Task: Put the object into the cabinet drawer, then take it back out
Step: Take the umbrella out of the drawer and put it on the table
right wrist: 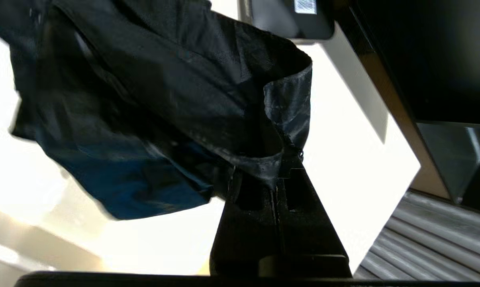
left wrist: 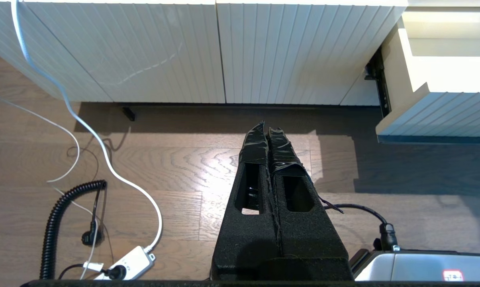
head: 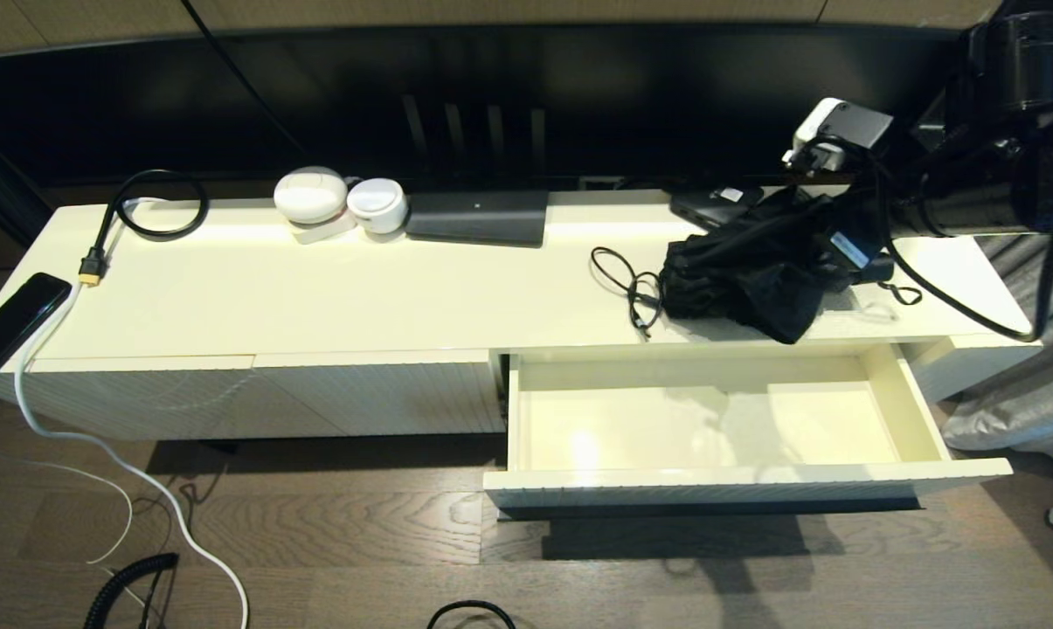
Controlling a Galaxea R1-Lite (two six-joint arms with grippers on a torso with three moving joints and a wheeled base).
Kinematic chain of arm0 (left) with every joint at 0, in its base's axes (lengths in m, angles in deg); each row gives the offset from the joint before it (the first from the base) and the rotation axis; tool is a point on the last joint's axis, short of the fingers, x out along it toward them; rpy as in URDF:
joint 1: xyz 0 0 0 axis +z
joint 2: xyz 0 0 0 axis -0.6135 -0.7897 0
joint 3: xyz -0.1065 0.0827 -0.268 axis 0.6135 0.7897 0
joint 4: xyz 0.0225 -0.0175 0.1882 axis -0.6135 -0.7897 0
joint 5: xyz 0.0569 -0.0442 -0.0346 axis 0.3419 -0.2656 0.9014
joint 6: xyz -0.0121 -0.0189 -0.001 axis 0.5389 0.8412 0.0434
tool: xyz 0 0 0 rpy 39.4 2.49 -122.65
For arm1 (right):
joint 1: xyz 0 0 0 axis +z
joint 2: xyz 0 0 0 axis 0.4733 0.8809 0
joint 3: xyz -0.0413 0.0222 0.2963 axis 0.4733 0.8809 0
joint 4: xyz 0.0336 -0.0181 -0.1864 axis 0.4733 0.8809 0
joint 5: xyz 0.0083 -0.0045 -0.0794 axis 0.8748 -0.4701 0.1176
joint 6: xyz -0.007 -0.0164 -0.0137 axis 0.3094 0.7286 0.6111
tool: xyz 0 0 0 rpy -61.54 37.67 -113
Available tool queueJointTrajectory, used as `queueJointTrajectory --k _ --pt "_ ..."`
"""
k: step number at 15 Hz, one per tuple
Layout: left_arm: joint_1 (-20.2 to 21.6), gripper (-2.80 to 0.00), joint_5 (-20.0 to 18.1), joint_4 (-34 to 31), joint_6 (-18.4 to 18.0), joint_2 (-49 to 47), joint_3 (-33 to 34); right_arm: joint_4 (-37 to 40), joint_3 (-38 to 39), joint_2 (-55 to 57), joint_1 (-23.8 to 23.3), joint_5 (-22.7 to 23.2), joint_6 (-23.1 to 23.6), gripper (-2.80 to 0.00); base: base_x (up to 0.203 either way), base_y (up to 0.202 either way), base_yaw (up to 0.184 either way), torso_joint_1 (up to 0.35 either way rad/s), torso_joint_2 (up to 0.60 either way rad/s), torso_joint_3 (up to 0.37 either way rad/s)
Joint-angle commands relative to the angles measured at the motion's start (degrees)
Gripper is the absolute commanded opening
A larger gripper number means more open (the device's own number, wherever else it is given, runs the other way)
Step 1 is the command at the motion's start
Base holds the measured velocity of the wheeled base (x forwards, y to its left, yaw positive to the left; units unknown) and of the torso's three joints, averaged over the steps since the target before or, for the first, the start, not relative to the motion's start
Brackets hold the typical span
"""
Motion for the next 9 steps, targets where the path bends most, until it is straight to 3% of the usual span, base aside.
queueJointTrajectory --k 1,9 --pt "0.0 -2.8 0.0 0.0 0.0 0.0 0.1 -0.1 -1.7 4.8 0.9 -0.6 -0.4 -2.8 0.0 0.0 0.0 0.0 0.0 0.0" --pt "0.0 -2.8 0.0 0.0 0.0 0.0 0.1 -0.4 -1.6 4.9 -1.3 -1.0 0.6 -2.8 0.0 0.0 0.0 0.0 0.0 0.0"
